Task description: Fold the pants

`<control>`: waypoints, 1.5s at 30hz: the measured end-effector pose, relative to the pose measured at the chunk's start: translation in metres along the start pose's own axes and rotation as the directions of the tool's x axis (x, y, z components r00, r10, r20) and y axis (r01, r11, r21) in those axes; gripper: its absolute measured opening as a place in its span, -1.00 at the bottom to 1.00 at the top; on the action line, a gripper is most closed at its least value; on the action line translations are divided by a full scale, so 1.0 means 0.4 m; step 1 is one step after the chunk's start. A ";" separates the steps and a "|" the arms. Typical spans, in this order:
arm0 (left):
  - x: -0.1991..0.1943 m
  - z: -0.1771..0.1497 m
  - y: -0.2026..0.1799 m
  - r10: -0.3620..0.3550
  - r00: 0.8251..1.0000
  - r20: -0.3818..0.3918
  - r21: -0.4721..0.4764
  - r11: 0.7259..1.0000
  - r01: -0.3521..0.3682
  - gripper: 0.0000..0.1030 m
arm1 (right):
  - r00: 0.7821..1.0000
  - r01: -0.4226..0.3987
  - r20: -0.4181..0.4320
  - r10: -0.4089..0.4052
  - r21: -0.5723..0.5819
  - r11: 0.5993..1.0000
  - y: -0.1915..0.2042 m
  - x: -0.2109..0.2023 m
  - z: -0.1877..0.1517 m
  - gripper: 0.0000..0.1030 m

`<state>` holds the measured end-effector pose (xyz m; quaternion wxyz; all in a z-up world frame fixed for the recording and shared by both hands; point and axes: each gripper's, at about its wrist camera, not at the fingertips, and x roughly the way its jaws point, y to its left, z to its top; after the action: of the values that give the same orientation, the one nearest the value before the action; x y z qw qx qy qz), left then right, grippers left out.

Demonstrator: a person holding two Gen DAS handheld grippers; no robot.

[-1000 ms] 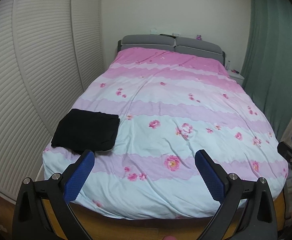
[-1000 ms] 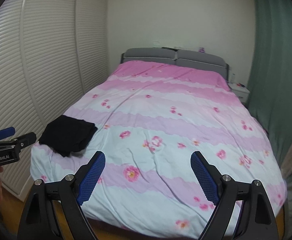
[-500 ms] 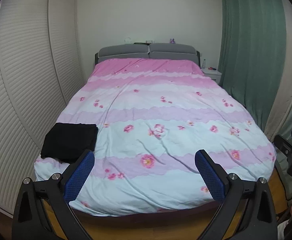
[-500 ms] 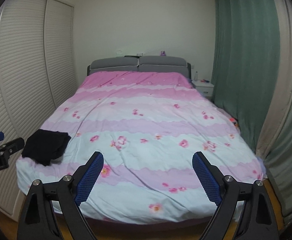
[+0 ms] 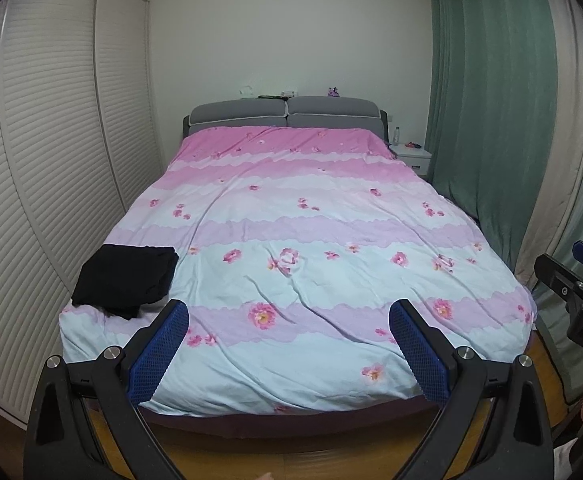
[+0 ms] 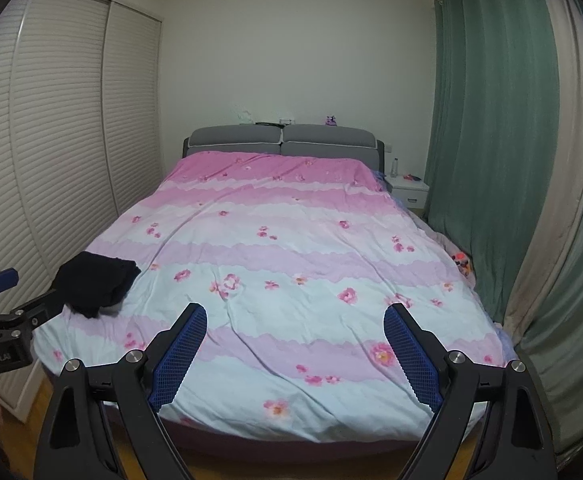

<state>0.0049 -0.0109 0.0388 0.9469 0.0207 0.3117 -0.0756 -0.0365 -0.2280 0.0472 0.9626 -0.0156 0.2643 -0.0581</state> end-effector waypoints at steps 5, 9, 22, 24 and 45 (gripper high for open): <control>-0.026 -0.003 -0.014 0.012 1.000 0.022 -0.006 1.000 -0.012 1.00 | 1.000 -0.012 0.015 0.012 0.001 1.000 -0.027 -0.022 -0.005 0.77; -0.041 -0.007 -0.020 0.024 0.999 0.030 -0.005 1.000 -0.024 1.00 | 0.999 -0.021 0.029 0.021 0.005 1.000 -0.040 -0.034 -0.005 0.77; -0.061 -0.006 -0.028 0.013 0.999 0.043 -0.007 1.000 -0.013 1.00 | 0.998 -0.036 0.046 0.036 -0.002 0.999 -0.045 -0.037 -0.002 0.77; -0.061 -0.006 -0.028 0.013 0.999 0.041 -0.005 1.000 -0.013 1.00 | 0.998 -0.037 0.048 0.037 -0.005 0.999 -0.044 -0.035 -0.001 0.76; -0.068 -0.001 -0.023 0.006 0.999 0.044 -0.005 1.000 -0.006 1.00 | 0.998 -0.032 0.048 0.032 -0.004 0.999 -0.044 -0.037 0.000 0.77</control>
<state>-0.0184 -0.0165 0.0545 0.9539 0.0179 0.2908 -0.0724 -0.0507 -0.2439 0.0558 0.9694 -0.0144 0.2414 -0.0420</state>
